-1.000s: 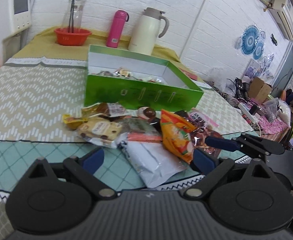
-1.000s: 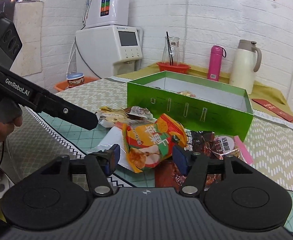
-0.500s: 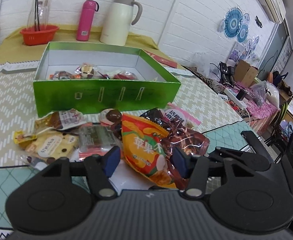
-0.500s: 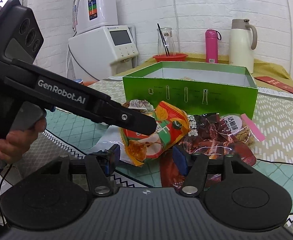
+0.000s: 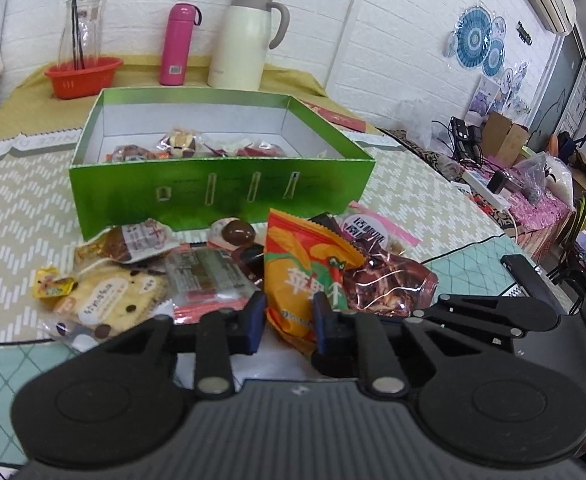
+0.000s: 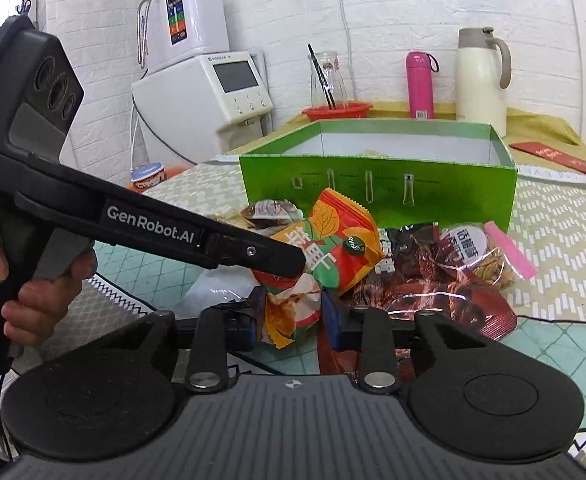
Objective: Organize snacks
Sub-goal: 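Carry the orange chip bag over the green box and release it with the right tool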
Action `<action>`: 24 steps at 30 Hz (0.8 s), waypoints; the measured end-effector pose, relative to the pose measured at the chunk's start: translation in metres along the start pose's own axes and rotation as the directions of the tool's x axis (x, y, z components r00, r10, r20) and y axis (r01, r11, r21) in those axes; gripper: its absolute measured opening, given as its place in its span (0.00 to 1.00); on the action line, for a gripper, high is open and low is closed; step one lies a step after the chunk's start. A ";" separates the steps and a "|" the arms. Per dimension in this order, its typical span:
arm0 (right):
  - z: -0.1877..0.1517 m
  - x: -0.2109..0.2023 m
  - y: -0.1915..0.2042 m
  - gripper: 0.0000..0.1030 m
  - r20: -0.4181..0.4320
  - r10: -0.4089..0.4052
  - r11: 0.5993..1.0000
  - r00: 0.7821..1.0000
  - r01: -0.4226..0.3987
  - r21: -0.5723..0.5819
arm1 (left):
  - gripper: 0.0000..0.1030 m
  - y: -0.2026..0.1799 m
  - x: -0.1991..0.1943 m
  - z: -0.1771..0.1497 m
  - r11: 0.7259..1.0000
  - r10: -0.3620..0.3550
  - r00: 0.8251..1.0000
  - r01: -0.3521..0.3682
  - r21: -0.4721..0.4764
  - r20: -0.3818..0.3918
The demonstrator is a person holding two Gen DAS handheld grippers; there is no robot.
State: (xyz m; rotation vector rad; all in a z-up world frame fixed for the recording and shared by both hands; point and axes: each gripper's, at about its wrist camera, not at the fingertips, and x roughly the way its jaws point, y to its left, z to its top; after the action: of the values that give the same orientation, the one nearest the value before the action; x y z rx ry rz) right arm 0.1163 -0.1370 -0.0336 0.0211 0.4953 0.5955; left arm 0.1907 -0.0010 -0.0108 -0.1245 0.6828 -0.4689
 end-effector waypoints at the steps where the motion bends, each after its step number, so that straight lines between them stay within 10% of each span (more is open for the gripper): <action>1: 0.002 -0.002 0.000 0.50 0.009 0.003 1.000 1.000 -0.003 0.001 | 0.14 0.000 -0.003 0.001 1.000 -0.002 1.000 0.002 -0.008 0.009; 14: 0.058 0.007 -0.010 0.48 0.181 0.002 1.000 0.984 0.003 -0.030 | 0.11 0.007 -0.023 0.069 0.999 0.006 0.982 0.002 -0.041 0.191; 24: 0.083 0.062 -0.044 0.48 0.138 0.007 0.999 0.990 -0.013 0.041 | 0.11 0.045 0.029 0.106 0.996 0.036 0.986 -0.022 -0.089 0.161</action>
State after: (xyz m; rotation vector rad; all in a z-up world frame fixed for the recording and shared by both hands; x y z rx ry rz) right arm 0.2218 -0.1297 0.0054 0.1034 0.3735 0.5889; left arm 0.2946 0.0217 0.0426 -0.2323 0.5442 -0.3965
